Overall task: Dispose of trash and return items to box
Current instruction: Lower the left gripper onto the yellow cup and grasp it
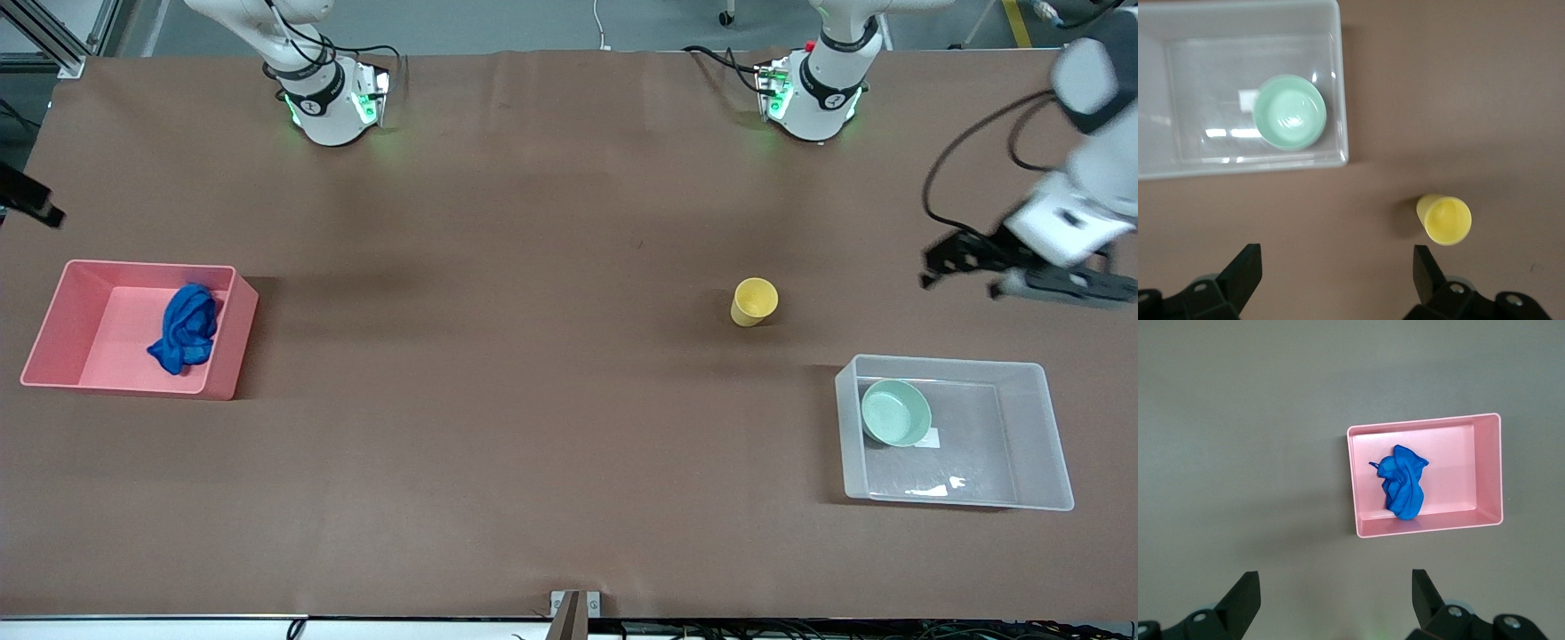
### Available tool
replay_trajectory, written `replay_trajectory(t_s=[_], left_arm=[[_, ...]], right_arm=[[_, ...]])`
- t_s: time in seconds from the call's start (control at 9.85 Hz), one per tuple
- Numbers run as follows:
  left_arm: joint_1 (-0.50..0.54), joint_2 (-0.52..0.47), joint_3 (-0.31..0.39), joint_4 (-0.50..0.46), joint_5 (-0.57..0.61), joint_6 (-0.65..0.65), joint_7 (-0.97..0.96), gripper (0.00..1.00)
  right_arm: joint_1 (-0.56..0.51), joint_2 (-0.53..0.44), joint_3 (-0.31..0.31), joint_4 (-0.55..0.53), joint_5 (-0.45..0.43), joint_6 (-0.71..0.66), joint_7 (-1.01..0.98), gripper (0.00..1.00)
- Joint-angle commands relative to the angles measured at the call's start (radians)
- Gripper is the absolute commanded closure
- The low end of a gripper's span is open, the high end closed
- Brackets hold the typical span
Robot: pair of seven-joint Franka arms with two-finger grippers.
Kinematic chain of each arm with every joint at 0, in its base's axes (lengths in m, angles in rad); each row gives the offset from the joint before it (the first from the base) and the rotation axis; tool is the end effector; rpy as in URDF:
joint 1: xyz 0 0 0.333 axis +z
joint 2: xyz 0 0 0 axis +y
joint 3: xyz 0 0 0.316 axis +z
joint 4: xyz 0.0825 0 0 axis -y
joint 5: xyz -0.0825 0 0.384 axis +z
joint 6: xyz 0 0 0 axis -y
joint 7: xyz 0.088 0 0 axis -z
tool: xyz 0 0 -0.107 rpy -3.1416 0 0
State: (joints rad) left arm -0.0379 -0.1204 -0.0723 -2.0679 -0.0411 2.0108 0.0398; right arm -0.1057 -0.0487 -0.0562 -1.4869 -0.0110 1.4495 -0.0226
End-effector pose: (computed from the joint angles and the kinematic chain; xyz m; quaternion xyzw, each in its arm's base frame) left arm 0.5225 -0.0614 0.4907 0.9972 -0.0666 0.0310 0.0156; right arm 0.5187 -0.0870 0.6791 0.9975 -0.0703 0.0052 0.0046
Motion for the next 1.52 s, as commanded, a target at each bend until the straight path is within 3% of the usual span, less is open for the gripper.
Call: replay_trajectory(t_s=[0.0, 0.3, 0.71, 0.81, 1.02, 1.12, 1.42], left_arm=[[0.001, 0.022, -0.062, -0.154, 0.035, 0.097, -0.061, 0.00], [-0.004, 0.147, -0.154, -0.288, 0.035, 0.348, -0.112, 0.01], [-0.004, 0.355, -0.204, -0.293, 0.040, 0.532, -0.153, 0.07], [-0.007, 0.381, -0.204, -0.293, 0.041, 0.554, -0.152, 0.18], [-0.008, 0.395, -0.204, -0.305, 0.041, 0.554, -0.152, 0.78], [-0.008, 0.395, -0.204, -0.304, 0.041, 0.554, -0.152, 0.96], [-0.005, 0.361, -0.204, -0.304, 0.041, 0.540, -0.152, 1.00]], right_arm=[[-0.017, 0.041, 0.013, 0.040, 0.011, -0.017, -0.003, 0.00], [-0.019, 0.041, 0.013, 0.033, 0.011, -0.009, -0.003, 0.00], [-0.006, 0.041, 0.012, 0.033, 0.020, -0.008, -0.003, 0.00], [-0.006, 0.041, 0.012, 0.033, 0.020, -0.008, -0.003, 0.00], [-0.006, 0.041, 0.012, 0.034, 0.020, -0.003, -0.003, 0.00], [-0.006, 0.041, 0.012, 0.033, 0.020, -0.003, -0.003, 0.00], [-0.006, 0.041, 0.012, 0.033, 0.020, -0.009, -0.003, 0.00]])
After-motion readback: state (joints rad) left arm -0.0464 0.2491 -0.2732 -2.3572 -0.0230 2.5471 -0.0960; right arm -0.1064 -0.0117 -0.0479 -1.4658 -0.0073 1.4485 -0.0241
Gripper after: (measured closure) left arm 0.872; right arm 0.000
